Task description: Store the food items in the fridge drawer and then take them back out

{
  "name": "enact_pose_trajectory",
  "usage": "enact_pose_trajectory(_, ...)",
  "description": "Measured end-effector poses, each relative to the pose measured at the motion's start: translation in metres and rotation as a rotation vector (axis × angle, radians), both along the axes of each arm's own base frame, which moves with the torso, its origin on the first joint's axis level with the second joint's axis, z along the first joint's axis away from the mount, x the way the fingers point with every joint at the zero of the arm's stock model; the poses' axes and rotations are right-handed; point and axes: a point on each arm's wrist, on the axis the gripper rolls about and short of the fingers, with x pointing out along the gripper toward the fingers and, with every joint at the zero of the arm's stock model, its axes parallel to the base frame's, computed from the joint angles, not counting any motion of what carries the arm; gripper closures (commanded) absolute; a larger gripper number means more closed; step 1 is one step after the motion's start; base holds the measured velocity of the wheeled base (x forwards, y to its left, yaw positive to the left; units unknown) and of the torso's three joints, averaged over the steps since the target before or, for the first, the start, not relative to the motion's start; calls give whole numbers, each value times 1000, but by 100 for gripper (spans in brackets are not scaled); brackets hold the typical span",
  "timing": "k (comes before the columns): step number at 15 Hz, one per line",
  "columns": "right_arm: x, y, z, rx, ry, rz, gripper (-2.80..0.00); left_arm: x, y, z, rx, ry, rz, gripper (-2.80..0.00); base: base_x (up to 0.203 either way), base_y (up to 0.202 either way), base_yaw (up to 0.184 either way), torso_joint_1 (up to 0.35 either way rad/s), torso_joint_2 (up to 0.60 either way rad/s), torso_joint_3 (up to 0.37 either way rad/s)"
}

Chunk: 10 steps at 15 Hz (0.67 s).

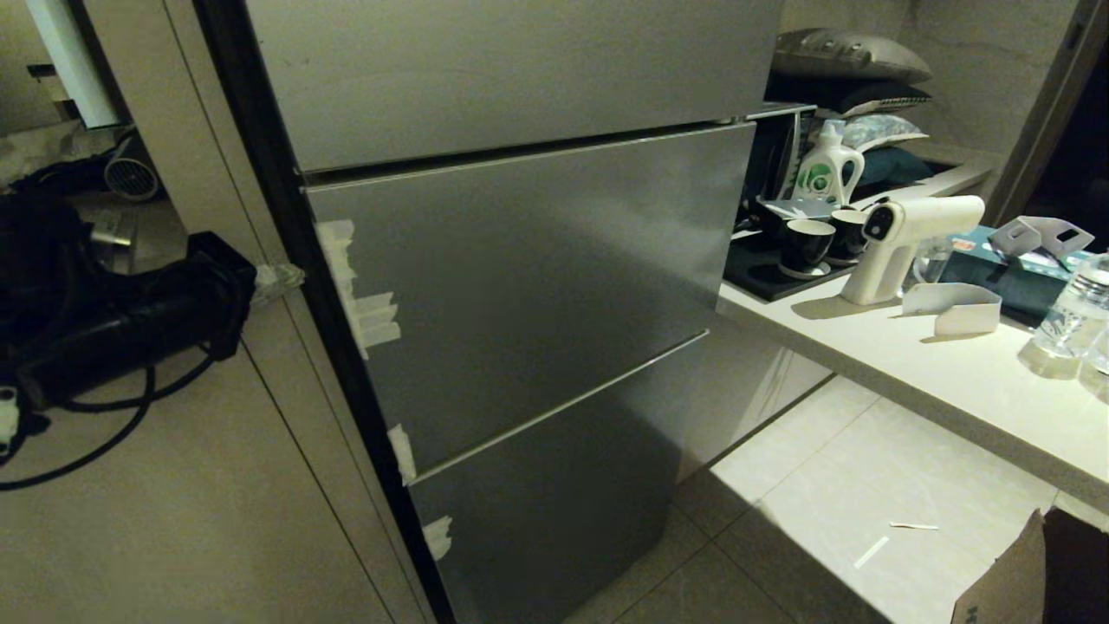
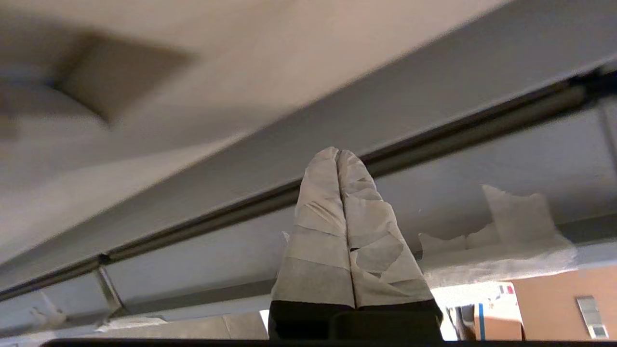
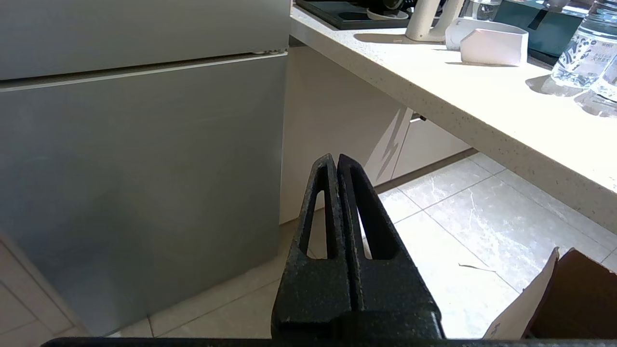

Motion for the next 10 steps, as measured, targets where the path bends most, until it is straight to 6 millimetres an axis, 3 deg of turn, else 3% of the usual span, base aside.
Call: enact_pose_trajectory(10, 0, -1, 0, 64, -4, -35, 0, 0, -4, -7, -2, 26, -8, 0, 0, 0, 0, 0, 0, 0)
